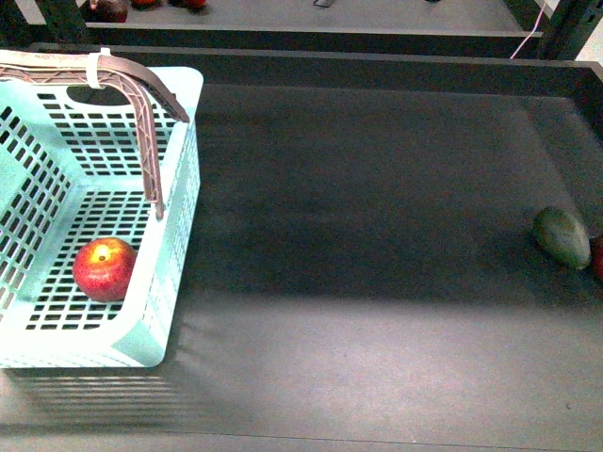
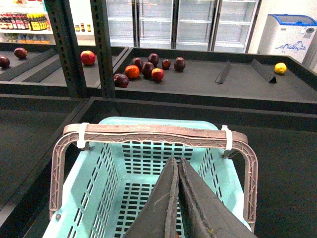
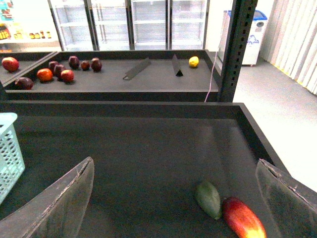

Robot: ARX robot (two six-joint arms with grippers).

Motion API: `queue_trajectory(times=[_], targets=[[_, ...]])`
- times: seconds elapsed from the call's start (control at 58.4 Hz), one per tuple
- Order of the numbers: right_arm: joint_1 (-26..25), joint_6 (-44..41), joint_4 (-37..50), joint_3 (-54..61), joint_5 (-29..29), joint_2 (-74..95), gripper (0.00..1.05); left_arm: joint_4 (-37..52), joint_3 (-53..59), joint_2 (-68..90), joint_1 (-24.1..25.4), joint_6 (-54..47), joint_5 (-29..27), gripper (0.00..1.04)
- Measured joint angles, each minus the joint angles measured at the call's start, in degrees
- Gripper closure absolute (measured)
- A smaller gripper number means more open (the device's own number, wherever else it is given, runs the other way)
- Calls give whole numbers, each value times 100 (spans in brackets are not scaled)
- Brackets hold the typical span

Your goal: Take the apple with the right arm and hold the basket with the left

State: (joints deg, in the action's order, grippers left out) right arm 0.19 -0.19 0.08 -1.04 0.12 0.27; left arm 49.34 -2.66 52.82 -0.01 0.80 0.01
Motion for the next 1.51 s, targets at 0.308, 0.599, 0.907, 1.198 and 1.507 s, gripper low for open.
queue_trajectory(times=[0.308,0.599,0.907,1.198,1.507], targets=[[0,0,0,0,-2,0,9,-1274,175,-1508,0,-15,0,102],[0,0,0,0,-2,0,9,-2291,177,-2610,0,-15,0,102],[0,0,0,0,-2,0,9,-3104,177,-3458,0,-17,0,102],[0,0,0,0,0,0,9,-3652,177,-4011,0,-15,0,102],[0,0,0,0,0,2,9,-4885,177,-5156,0,-17,0,102]])
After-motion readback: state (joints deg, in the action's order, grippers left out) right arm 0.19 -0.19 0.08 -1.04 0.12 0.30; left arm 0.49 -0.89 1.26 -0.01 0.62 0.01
